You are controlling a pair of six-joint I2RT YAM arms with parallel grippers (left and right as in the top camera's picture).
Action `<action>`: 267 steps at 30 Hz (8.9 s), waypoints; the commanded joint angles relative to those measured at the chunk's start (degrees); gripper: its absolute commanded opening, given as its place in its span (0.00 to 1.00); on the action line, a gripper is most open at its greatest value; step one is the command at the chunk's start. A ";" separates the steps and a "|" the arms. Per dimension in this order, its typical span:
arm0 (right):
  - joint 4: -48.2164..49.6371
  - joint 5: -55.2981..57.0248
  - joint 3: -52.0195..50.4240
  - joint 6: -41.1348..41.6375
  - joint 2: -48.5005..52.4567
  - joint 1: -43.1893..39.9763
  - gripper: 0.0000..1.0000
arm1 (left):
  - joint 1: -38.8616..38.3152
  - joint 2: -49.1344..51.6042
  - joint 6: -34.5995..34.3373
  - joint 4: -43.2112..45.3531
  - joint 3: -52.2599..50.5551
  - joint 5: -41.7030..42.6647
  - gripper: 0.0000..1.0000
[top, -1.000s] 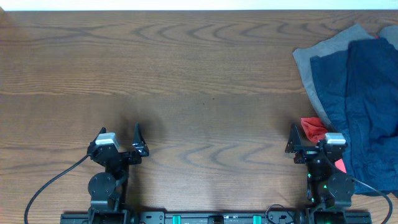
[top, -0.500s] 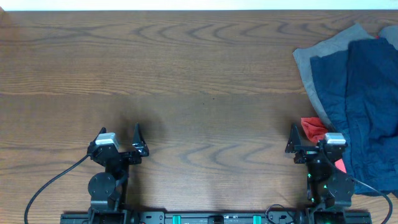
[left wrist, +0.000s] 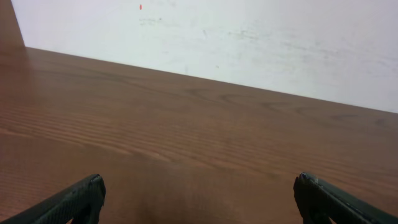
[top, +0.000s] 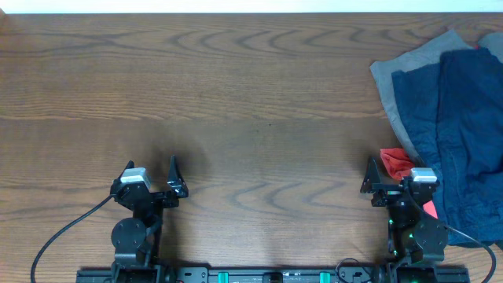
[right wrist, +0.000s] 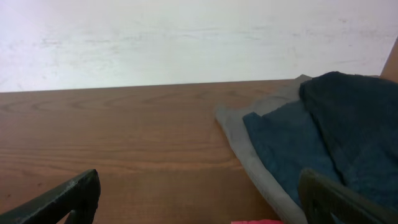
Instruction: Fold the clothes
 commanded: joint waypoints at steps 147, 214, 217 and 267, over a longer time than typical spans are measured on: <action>-25.83 26.75 49.79 14.60 90.90 -20.55 0.80 | 0.28 46.53 -1.40 -42.88 44.17 8.79 0.98; -32.24 -14.47 66.23 15.39 88.08 26.47 0.04 | 0.26 46.53 -1.40 -42.86 44.17 8.79 0.98; -25.59 -14.45 66.23 18.12 93.07 32.11 0.02 | 0.26 46.53 -1.40 -42.84 44.17 8.79 0.98; -18.86 -20.68 53.42 17.86 95.95 39.26 0.01 | 0.26 52.19 -1.40 -43.67 44.15 8.79 0.98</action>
